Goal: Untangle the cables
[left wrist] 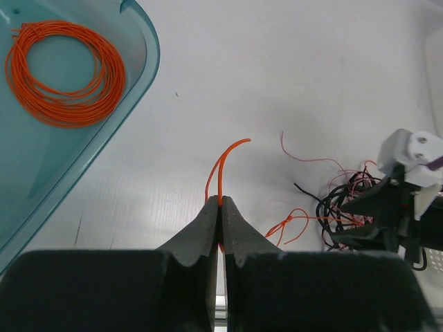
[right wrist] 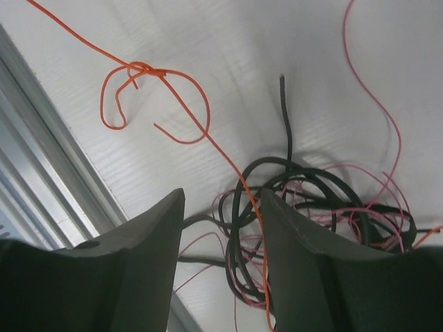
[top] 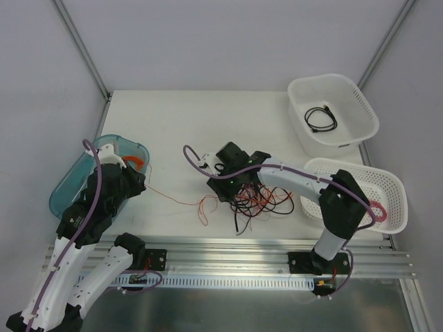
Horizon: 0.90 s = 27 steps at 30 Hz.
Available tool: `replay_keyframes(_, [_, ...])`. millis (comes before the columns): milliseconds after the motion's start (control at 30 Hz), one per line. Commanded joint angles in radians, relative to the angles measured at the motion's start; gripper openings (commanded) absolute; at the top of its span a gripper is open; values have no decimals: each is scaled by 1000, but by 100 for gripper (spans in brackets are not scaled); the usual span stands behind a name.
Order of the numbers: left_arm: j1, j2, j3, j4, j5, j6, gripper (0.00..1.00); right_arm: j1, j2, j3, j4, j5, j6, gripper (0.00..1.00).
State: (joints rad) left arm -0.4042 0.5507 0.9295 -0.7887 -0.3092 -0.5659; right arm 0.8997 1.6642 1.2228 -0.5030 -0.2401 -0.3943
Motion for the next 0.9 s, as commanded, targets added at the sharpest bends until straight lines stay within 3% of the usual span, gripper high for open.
replay_keyframes(0, [5, -5, 34, -14, 36, 1, 0, 41, 71, 93, -9, 44, -84, 52])
replay_keyframes(333, [5, -14, 61, -32, 9, 15, 0, 79, 213, 147, -6, 10, -94, 48])
replay_keyframes(533, [5, -9, 58, -38, -13, 27, 0, 80, 207, 115, -9, 45, -90, 34])
replay_keyframes(700, [5, -12, 34, -47, -37, 28, 0, 80, 151, 83, -11, 36, -84, 32])
replay_keyframes(867, [5, -15, 28, -47, -41, 27, 0, 79, 150, 80, -25, 38, -92, 22])
